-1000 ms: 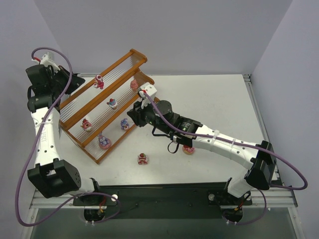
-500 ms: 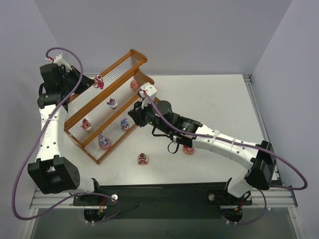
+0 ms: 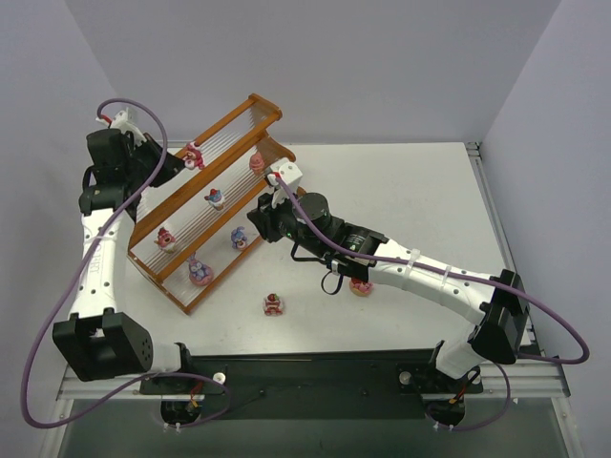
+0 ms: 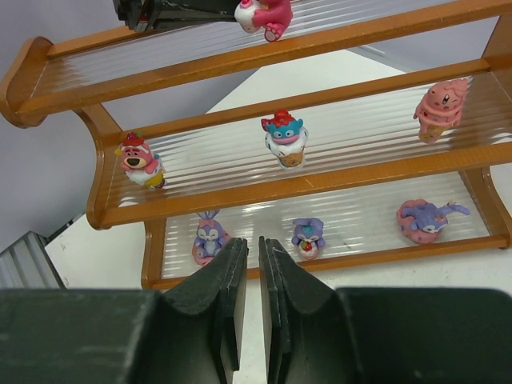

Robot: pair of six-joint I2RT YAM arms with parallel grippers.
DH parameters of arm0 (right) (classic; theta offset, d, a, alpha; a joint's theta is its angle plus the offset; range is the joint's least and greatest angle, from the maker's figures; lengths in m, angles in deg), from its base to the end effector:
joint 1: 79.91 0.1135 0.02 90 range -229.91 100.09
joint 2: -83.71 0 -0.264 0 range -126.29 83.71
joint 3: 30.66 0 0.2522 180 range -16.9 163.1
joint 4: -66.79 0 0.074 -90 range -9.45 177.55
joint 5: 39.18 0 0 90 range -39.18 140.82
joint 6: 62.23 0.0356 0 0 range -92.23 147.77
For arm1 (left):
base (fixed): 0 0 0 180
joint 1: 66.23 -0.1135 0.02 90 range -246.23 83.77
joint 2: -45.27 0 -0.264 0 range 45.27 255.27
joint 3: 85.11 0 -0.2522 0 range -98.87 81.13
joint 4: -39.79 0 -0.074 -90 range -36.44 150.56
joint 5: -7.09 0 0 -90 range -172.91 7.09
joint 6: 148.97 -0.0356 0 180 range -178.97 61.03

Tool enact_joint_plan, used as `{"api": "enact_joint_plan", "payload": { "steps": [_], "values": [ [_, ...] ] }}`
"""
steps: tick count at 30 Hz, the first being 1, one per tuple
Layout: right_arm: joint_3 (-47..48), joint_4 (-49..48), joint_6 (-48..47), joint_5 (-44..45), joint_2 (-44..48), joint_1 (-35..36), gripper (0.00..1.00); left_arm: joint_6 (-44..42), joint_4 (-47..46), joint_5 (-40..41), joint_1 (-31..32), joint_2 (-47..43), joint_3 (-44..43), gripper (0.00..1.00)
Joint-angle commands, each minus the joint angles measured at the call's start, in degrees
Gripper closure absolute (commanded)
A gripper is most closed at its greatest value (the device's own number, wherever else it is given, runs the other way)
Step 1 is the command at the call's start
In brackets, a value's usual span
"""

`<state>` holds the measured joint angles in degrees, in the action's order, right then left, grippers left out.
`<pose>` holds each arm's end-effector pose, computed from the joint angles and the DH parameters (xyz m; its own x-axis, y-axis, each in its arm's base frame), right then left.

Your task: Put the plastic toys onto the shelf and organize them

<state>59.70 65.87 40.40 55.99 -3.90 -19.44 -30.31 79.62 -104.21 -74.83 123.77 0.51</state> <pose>0.1852 0.3205 0.3964 -0.1490 0.1788 -0.9725 -0.8092 0.5432 0.2238 0.3064 0.0333 0.3977 -0.4428 -0.5189 -0.7312 -0.0267 0.8228 -0.5677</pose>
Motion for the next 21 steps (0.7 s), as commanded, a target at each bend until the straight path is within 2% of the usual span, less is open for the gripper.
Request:
{"api": "enact_joint_plan", "payload": {
  "steps": [1,21],
  "values": [
    [1.89,-1.14,0.39,1.60,1.57,0.09,0.86,-0.98,-1.63,0.56,0.95,-2.91,0.02,1.00],
    [2.59,-1.23,1.35,2.48,-0.28,-0.44,0.87,-2.30,-0.58,2.05,3.33,-6.34,2.83,1.00]
  ]
}}
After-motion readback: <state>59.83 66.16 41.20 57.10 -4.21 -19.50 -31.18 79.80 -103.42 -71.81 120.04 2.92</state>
